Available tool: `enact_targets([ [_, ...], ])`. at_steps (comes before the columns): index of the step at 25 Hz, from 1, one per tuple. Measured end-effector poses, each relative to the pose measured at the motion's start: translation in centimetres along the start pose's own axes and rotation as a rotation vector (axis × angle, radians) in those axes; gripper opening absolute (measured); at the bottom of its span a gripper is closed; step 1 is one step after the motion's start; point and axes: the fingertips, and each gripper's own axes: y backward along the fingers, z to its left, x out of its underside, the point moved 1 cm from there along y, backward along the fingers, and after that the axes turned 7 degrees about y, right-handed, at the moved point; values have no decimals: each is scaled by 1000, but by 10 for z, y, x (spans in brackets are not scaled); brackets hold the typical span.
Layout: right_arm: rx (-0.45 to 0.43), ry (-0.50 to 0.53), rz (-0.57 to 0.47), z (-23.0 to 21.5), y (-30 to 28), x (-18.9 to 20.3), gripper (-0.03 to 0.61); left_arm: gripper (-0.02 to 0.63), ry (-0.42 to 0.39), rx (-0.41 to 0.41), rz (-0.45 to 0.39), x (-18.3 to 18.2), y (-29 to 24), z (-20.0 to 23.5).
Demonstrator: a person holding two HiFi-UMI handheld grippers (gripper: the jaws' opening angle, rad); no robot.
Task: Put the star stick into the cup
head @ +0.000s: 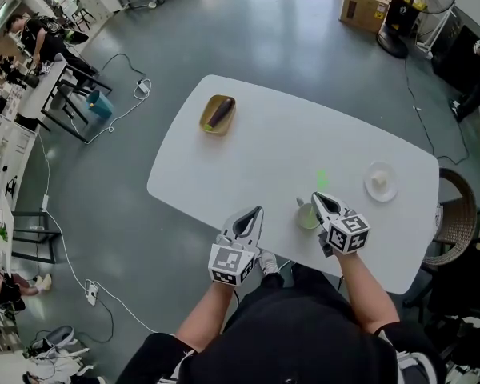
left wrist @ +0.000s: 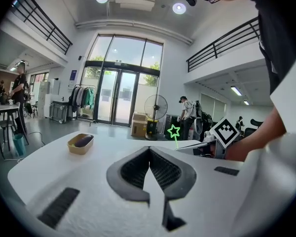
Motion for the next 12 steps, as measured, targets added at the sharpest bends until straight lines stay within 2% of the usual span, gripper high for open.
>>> enact_targets([
  [12, 4, 4, 34, -3, -1, 10, 11, 12, 14, -14, 11, 6, 4, -2],
])
